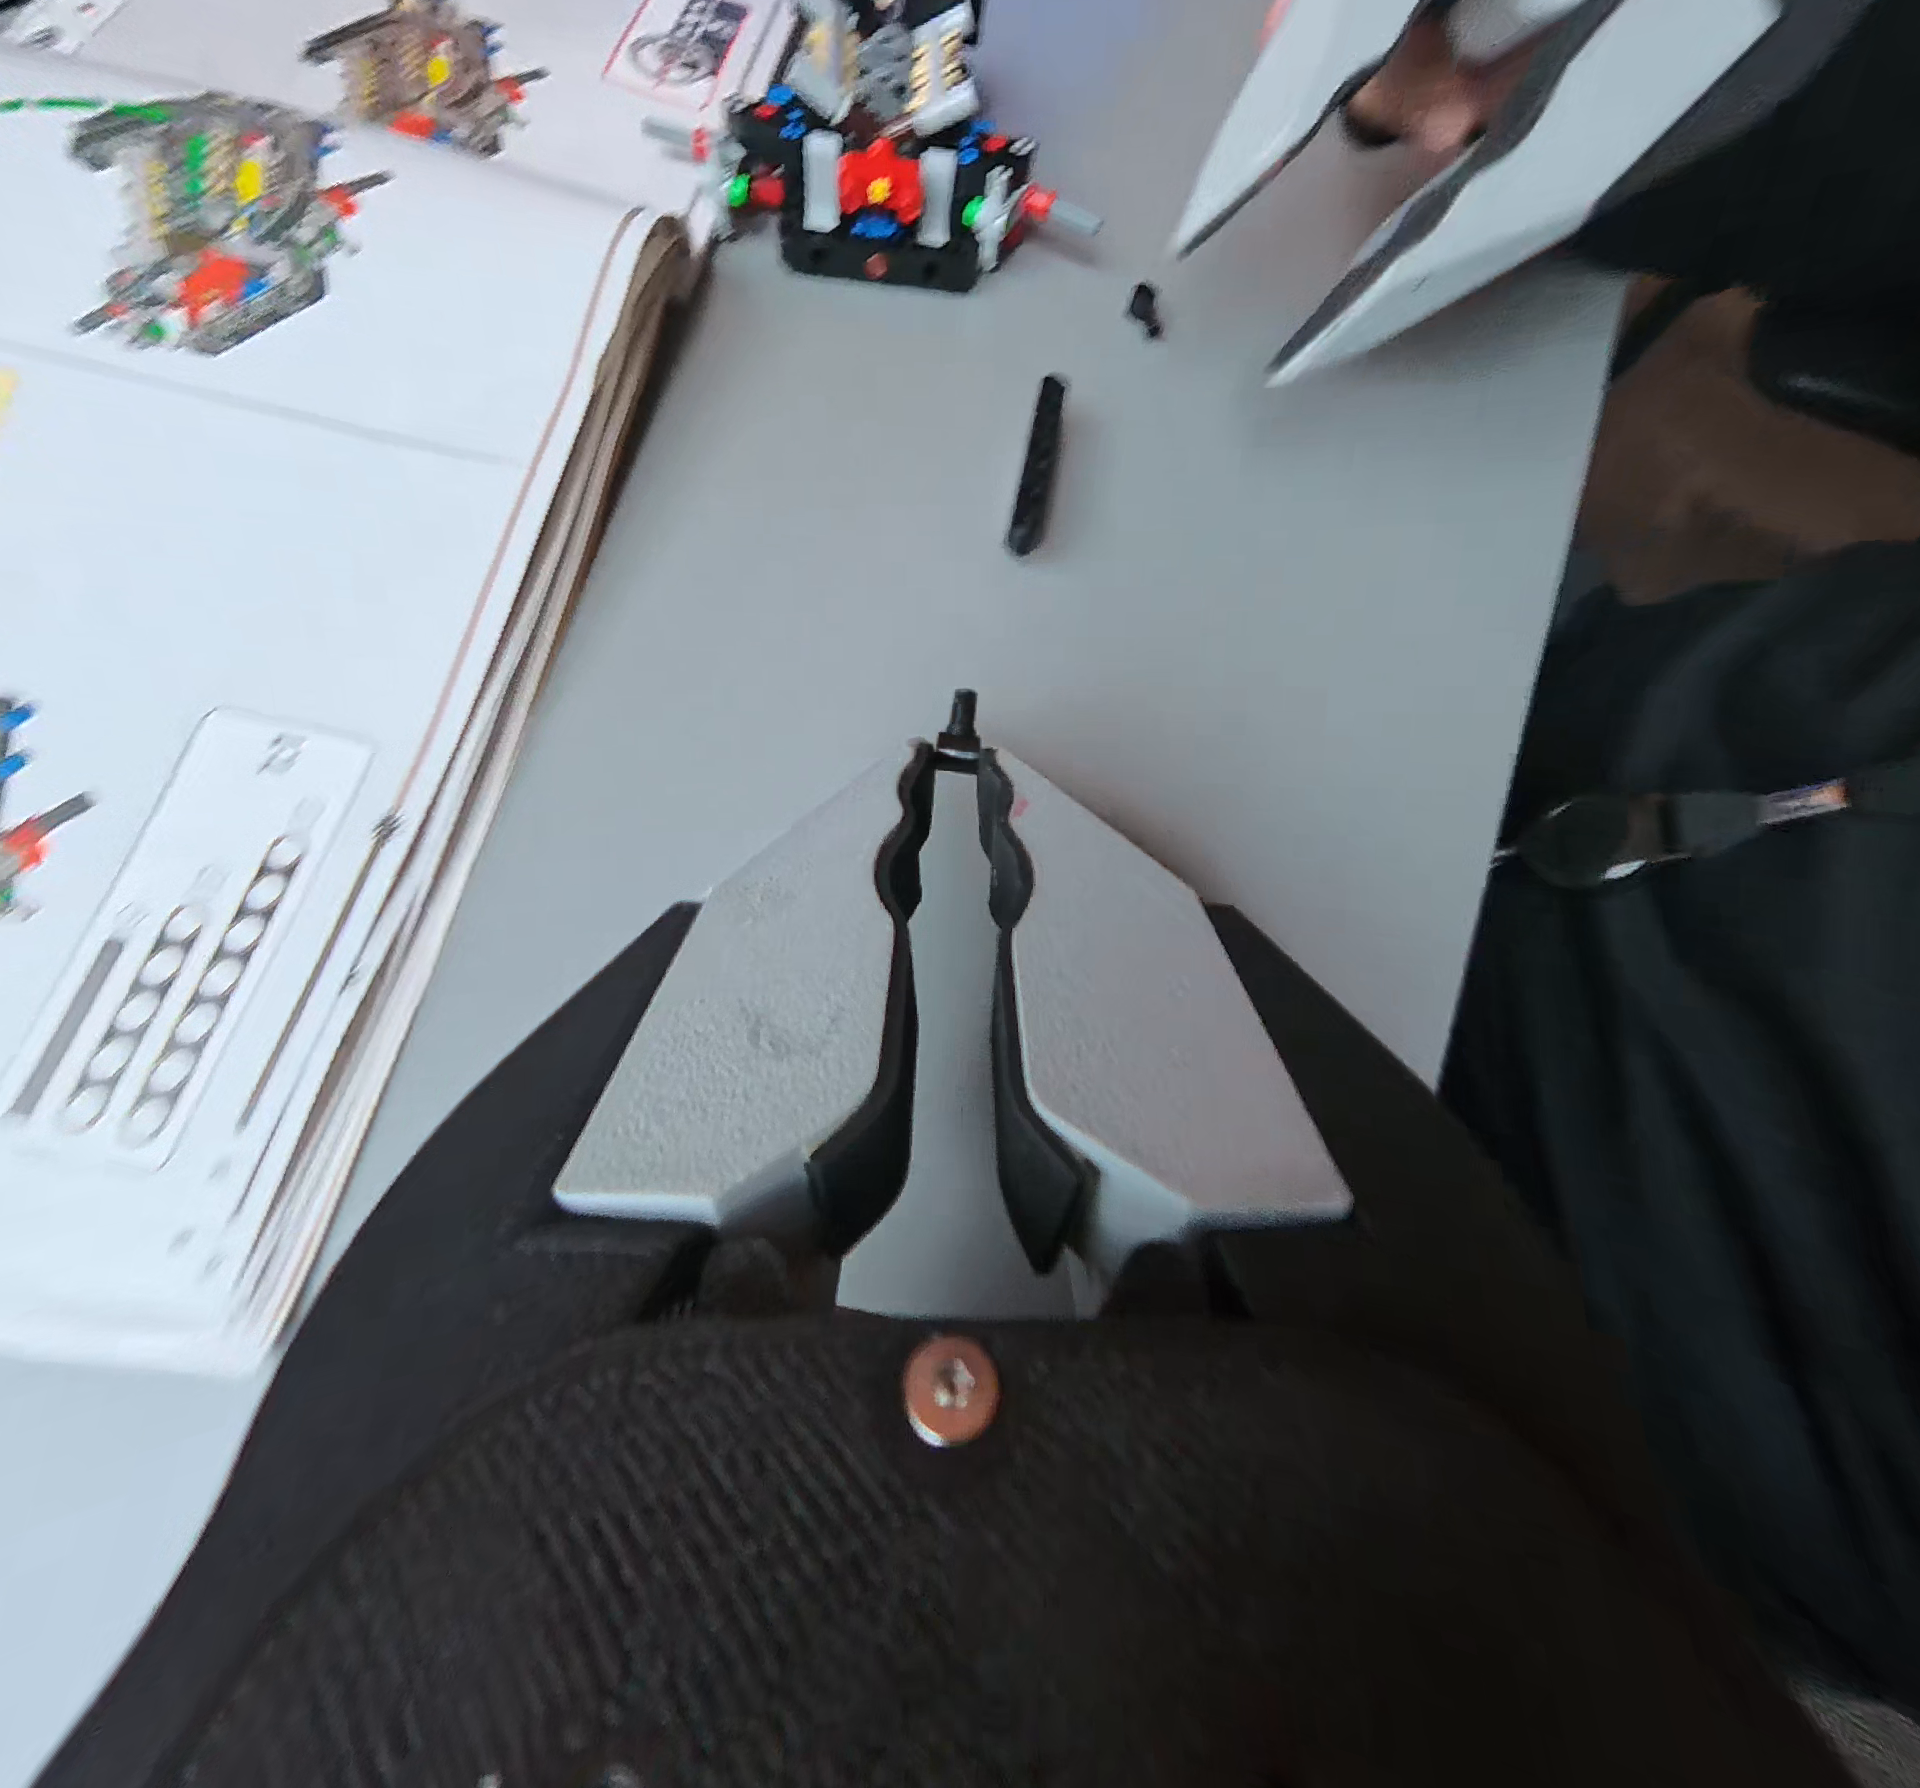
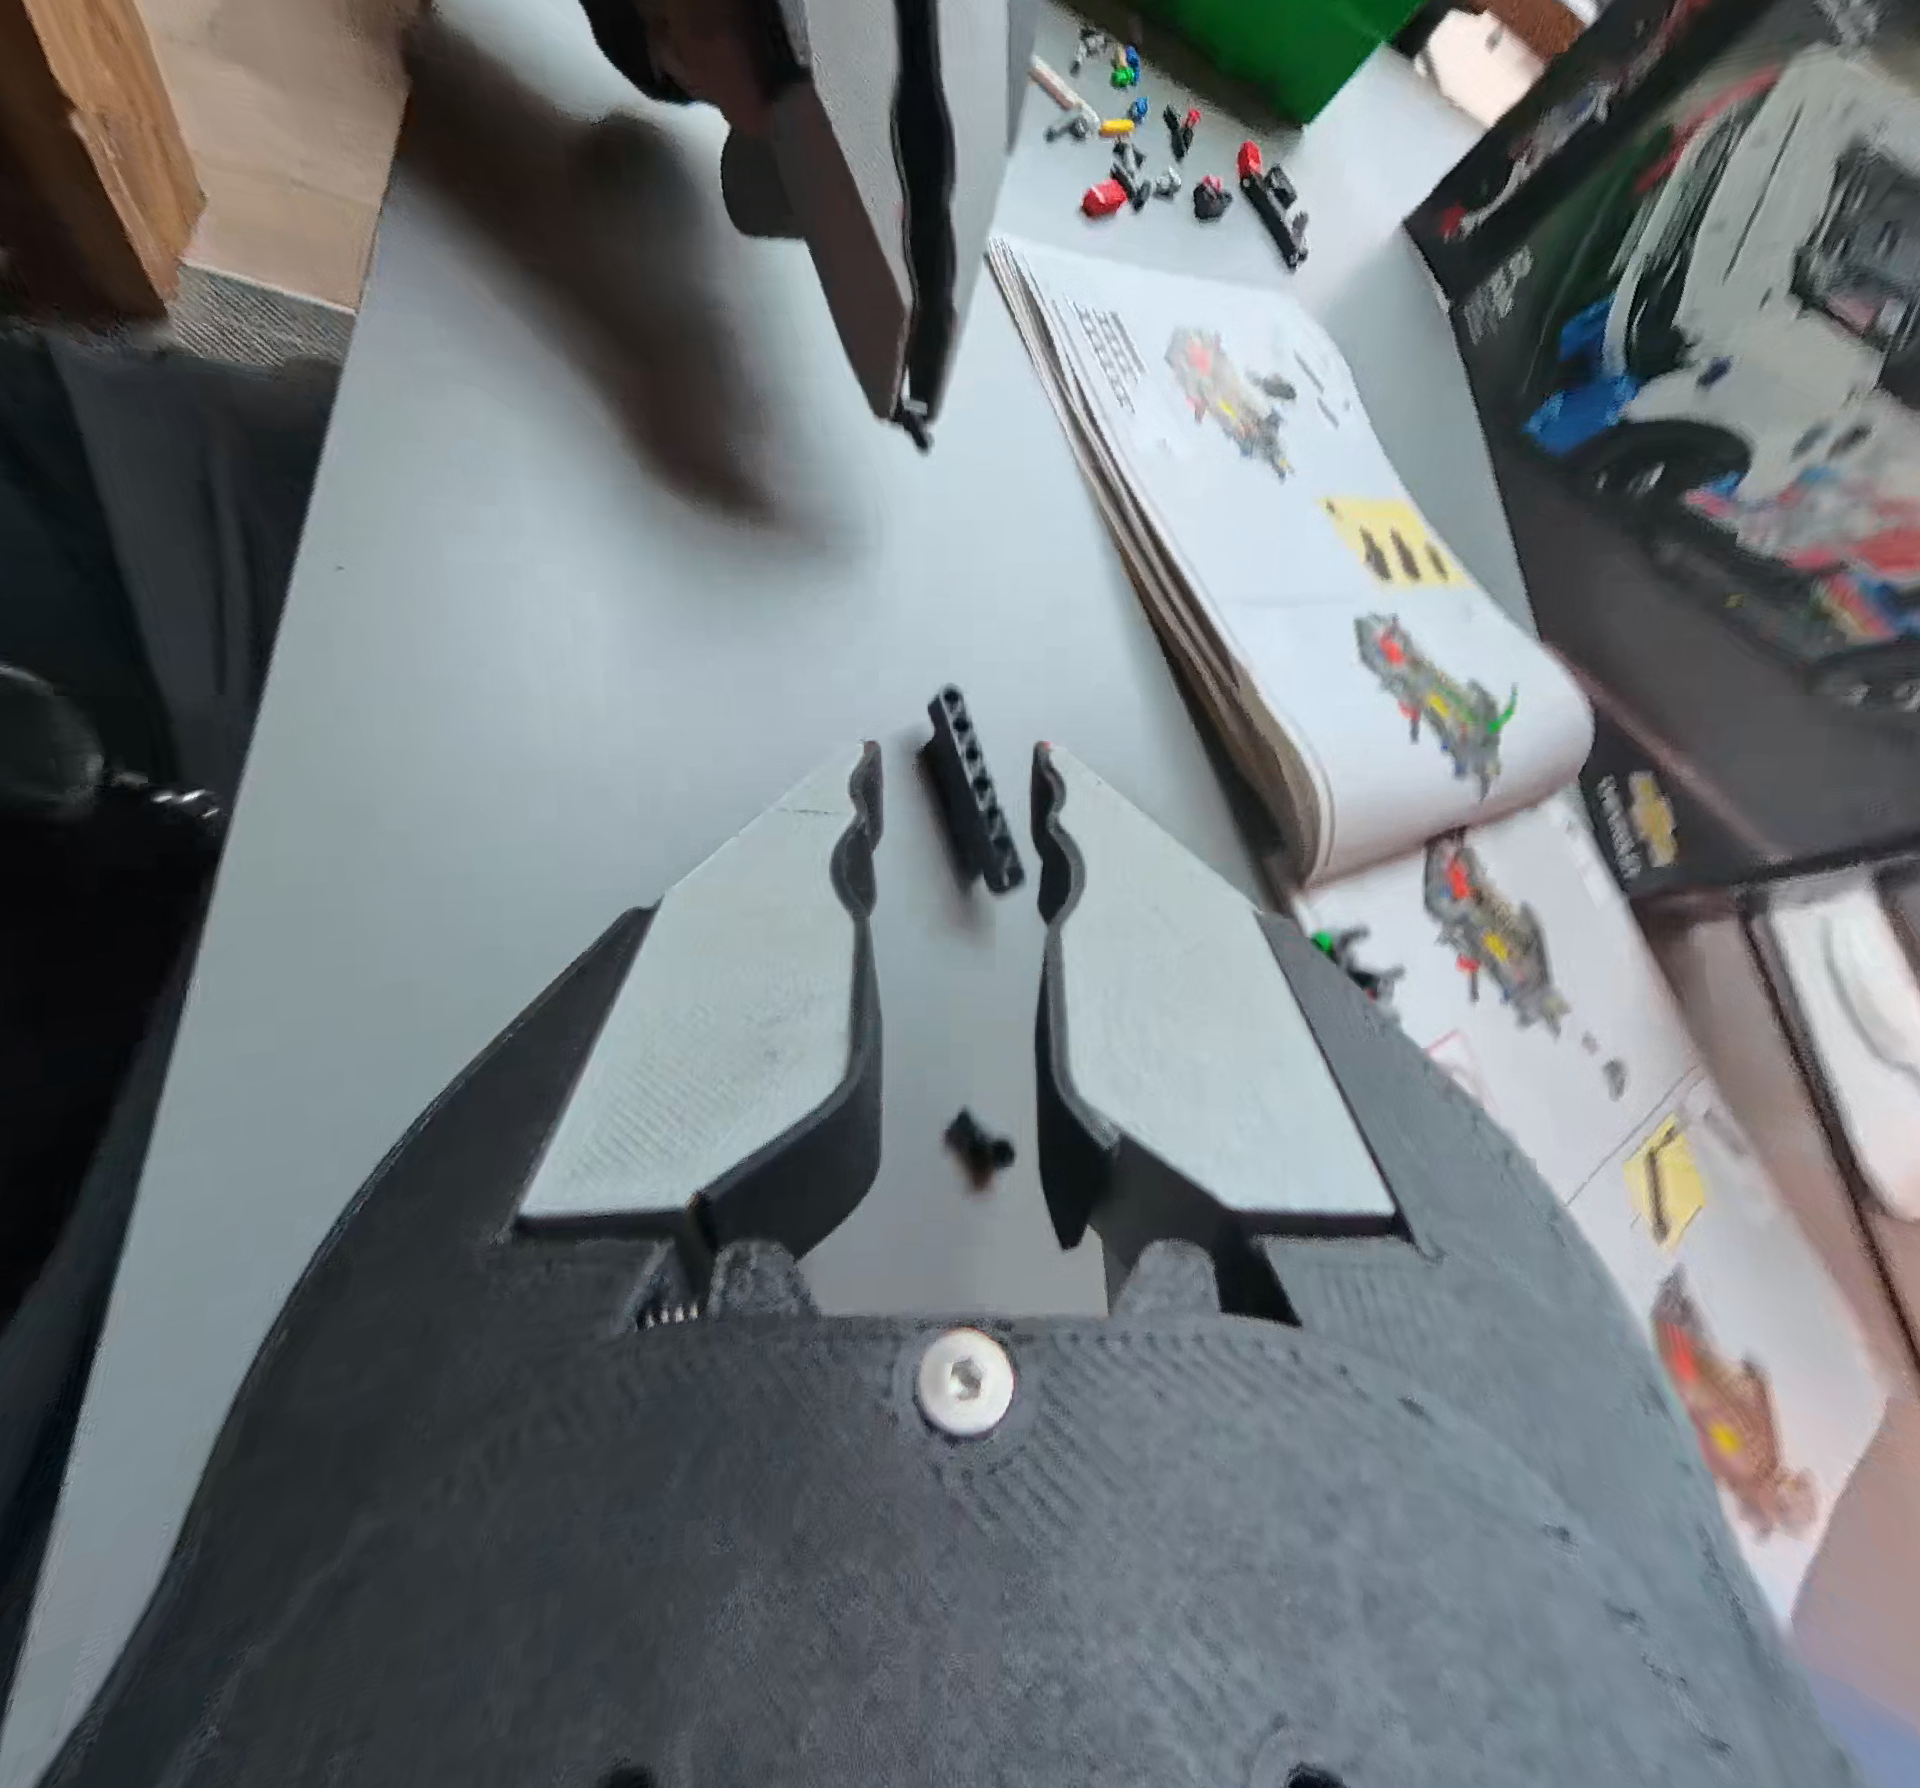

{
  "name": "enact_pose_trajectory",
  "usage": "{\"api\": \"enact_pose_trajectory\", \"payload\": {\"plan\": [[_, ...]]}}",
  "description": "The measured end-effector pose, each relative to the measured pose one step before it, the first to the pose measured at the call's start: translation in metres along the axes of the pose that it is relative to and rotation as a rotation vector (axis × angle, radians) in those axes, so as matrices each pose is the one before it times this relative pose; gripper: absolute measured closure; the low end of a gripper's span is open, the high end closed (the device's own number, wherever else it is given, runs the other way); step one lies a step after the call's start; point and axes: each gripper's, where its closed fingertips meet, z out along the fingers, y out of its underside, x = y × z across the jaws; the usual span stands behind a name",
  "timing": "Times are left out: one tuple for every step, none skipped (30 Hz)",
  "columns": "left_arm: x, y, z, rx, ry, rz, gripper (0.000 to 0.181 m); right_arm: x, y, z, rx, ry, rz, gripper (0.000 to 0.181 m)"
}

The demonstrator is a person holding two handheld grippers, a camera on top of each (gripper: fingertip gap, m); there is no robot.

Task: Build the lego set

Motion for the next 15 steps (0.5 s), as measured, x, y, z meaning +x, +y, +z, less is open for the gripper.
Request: {"api": "enact_pose_trajectory", "payload": {"plan": [[0.00693,-0.00484,0.00444,0.0113,0.0336,-0.0038,0.176,-0.0011,-0.00516,0.00915,-0.0046,0.0191,-0.0499,0.156],[0.00663,-0.00433,0.00442,0.0108,0.0355,-0.0069,0.176,-0.00085,-0.00319,0.00896,-0.0119,0.0177,-0.0481,0.156],[0.00587,-0.00353,0.00431,0.0091,0.0338,-0.0098,0.176,-0.00195,-0.00235,0.00789,-0.0112,0.0092,-0.0471,0.156],[0.00514,-0.00248,0.00417,0.0056,0.032,-0.0138,0.176,-0.00391,-0.00273,0.00621,-0.0037,-0.0044,-0.0427,0.157],[0.00511,-0.00191,0.00394,0.0032,0.0348,-0.0169,0.176,-0.00367,-0.00294,0.00435,0.0003,-0.0047,-0.0349,0.16],[0.00431,-0.00144,0.00353,0.0035,0.033,-0.0246,0.176,-0.00258,-0.00261,0.00271,0.0045,0.0013,-0.03,0.162],[0.00426,-0.00039,0.00344,-0.0019,0.0371,-0.0308,0.176,-0.00197,-0.00252,0.00131,0.007,0.0023,-0.0283,0.163],[0.00373,-0.00003,0.00305,-0.0045,0.037,-0.0281,0.176,-0.00173,-0.00161,0.00028,0.0038,0.001,-0.0243,0.164],[0.00227,-0.00074,0.00228,0.004,0.025,-0.0187,0.176,-0.00098,-0.00091,-0.00033,0.0006,0.0033,-0.0191,0.165],[0.00149,-0.0009,0.0018,0.0061,0.0167,-0.0106,0.176,-0.00146,-0.00073,-0.00072,0.0019,0.0003,-0.0182,0.166],[0.00133,-0.00055,0.00151,0.0026,0.0147,-0.0097,0.176,-0.00258,-0.00094,-0.00078,0.0038,-0.0061,-0.02,0.171],[0.00091,-0.0002,0.00132,0.0,0.0117,-0.0099,0.176,-0.00113,-0.00083,-0.00087,0.0033,0.0044,-0.0191,0.174],[0.00019,0.00012,0.00117,-0.0021,0.0052,-0.0059,0.176,0.00115,-0.00077,-0.00098,0.002,0.016,-0.0143,0.178],[-0.00005,-0.0001,0.00094,-0.0002,0.0011,0.0004,0.176,0.00003,-0.0009,-0.0007,0.003,0.005,-0.008,0.178],[-0.00035,-0.00022,0.00046,0.0001,-0.0012,0.0009,0.176,-0.00029,0.00067,0.00021,-0.0067,-0.0014,0.0011,0.178]]}}
